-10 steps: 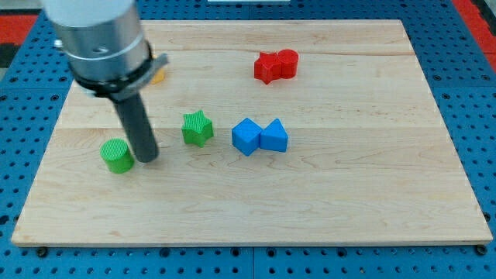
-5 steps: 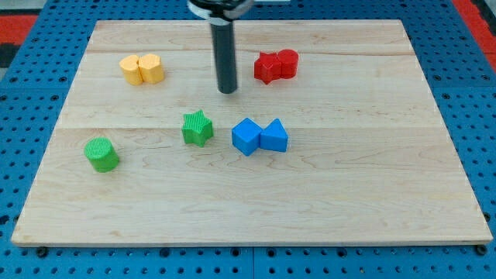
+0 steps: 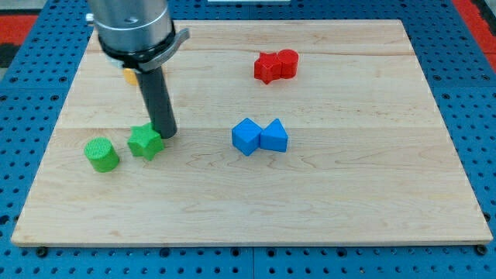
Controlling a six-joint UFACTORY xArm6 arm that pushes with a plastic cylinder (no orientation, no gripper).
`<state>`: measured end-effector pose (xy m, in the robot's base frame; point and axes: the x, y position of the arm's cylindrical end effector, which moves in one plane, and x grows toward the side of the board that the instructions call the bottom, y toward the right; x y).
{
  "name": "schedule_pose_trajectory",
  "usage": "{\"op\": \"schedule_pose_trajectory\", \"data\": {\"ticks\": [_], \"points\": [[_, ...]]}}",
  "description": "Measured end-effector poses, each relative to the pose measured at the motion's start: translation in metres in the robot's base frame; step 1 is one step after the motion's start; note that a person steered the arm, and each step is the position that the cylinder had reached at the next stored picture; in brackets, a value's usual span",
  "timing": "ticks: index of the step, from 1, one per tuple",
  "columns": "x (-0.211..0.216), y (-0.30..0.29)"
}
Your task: Move green star to the green circle
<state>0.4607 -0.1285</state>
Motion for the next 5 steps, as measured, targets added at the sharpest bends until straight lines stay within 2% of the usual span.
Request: {"op": "schedule_pose_trajectory", "data": {"ticks": [5], "points": [[0.004,-0.024]]}}
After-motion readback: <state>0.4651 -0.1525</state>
